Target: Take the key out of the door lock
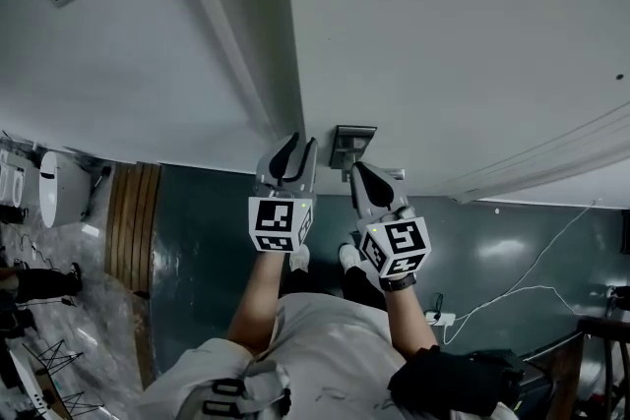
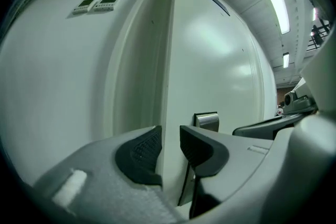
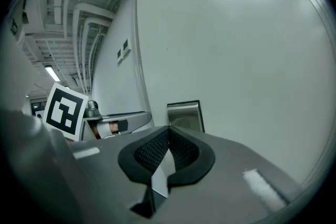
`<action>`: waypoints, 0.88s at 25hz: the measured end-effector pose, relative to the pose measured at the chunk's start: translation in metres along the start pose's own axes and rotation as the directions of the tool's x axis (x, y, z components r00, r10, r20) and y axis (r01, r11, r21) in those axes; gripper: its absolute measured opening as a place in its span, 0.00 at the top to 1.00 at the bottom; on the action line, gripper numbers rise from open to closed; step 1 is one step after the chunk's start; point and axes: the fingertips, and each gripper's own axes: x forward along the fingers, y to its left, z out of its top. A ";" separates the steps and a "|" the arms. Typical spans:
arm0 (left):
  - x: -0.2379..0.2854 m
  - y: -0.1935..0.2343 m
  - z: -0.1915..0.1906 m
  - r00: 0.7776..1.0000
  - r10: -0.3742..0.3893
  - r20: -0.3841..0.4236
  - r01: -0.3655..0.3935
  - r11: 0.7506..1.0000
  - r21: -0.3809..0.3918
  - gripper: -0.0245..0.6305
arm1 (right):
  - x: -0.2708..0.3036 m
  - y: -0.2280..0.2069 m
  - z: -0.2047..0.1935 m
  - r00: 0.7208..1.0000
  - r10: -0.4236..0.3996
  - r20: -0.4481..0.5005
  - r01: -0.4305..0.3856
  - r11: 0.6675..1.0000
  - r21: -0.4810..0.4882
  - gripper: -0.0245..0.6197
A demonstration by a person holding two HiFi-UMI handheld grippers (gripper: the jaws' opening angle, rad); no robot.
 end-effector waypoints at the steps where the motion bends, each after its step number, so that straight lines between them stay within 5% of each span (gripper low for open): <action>1: 0.003 -0.001 -0.001 1.000 -0.014 0.000 0.014 1.000 0.001 0.78 | -0.001 -0.001 -0.005 1.000 -0.009 -0.005 0.009 1.000 0.013 0.95; 8: 0.019 0.000 -0.003 1.000 -0.022 0.012 0.023 1.000 -0.006 0.76 | -0.015 -0.010 -0.047 0.997 -0.052 -0.060 0.057 0.995 0.085 0.95; 14: 0.018 -0.001 -0.004 0.998 -0.041 0.044 0.042 0.999 -0.033 0.76 | -0.028 -0.027 -0.106 0.985 -0.083 -0.148 0.117 0.964 0.239 0.95; 20: 0.017 0.001 -0.005 0.997 -0.060 0.051 0.063 0.997 -0.054 0.78 | -0.018 -0.028 -0.154 0.987 0.016 -0.163 0.063 0.883 0.466 0.96; 22: 0.017 0.000 -0.006 0.997 -0.067 0.045 0.070 0.996 -0.063 0.79 | -0.009 -0.021 -0.166 0.983 0.095 -0.157 0.004 0.846 0.533 0.77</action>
